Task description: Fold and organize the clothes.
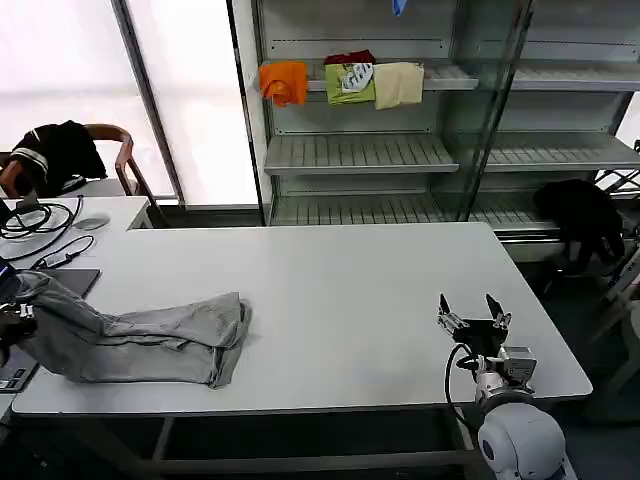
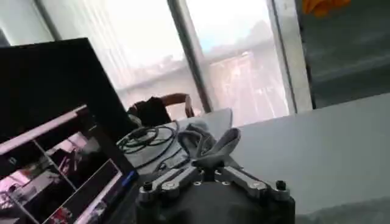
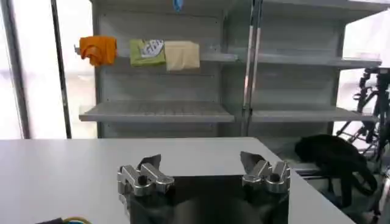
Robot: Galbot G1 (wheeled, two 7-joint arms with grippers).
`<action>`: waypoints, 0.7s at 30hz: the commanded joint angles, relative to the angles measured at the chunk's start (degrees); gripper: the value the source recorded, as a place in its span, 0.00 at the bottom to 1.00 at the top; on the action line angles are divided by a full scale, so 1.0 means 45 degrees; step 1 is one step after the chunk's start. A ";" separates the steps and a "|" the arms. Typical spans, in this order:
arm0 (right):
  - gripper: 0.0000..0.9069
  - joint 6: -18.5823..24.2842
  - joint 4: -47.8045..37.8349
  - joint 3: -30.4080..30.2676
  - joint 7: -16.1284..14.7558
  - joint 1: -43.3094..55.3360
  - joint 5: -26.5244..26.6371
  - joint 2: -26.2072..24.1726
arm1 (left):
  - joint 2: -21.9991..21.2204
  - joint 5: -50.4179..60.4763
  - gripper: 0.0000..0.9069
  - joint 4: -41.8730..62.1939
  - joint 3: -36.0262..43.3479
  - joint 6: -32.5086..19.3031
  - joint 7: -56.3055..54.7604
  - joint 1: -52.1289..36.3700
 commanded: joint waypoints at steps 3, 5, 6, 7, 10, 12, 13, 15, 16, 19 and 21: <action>1.00 -0.0021 0.0105 0.0374 -0.0016 -0.0163 -0.0038 0.0012 | -0.1317 0.0684 0.01 -0.3146 0.2878 0.0710 -0.0723 -0.0021; 1.00 -0.0034 0.0141 0.0407 -0.0013 -0.0203 -0.0059 0.0063 | -0.1497 0.0853 0.01 -0.3248 0.3269 0.0714 -0.0723 -0.0126; 1.00 -0.0036 0.0141 0.0417 -0.0010 -0.0213 -0.0074 0.0082 | -0.1502 0.0876 0.01 -0.3270 0.3336 0.0713 -0.0723 -0.0123; 1.00 -0.0037 0.0130 0.0425 -0.0009 -0.0255 -0.0086 0.0131 | -0.1506 0.0934 0.01 -0.3305 0.3501 0.0710 -0.0720 -0.0093; 1.00 0.0042 0.0063 0.0339 -0.0006 -0.0381 -0.0212 0.0190 | -0.1467 0.0969 0.01 -0.3510 0.3777 0.0735 -0.0714 0.0023; 1.00 0.0078 0.0037 0.0303 -0.0002 -0.0425 -0.0258 0.0261 | -0.1437 0.0997 0.01 -0.3631 0.3991 0.0775 -0.0705 0.0031; 1.00 0.0076 0.0033 0.0304 -0.0002 -0.0421 -0.0266 0.0291 | -0.1429 0.1015 0.02 -0.3722 0.4077 0.0778 -0.0699 0.0021; 1.00 0.0059 0.0028 0.0285 -0.0001 -0.0412 -0.0301 0.0366 | -0.1443 0.1049 0.02 -0.3819 0.4407 0.0832 -0.0698 -0.0041; 1.00 0.0060 0.0028 0.0283 -0.0001 -0.0411 -0.0310 0.0375 | -0.1451 0.1063 0.01 -0.3876 0.4499 0.0852 -0.0706 -0.0050; 1.00 0.0060 0.0035 0.0291 -0.0003 -0.0462 -0.0339 0.0399 | -0.1508 0.1270 0.01 -0.3915 0.4950 0.0850 -0.0668 -0.0157; 1.00 0.0103 0.0022 0.0307 -0.0003 -0.0564 -0.0375 0.0402 | -0.1543 0.1448 0.01 -0.3793 0.5326 0.0865 -0.0666 -0.0311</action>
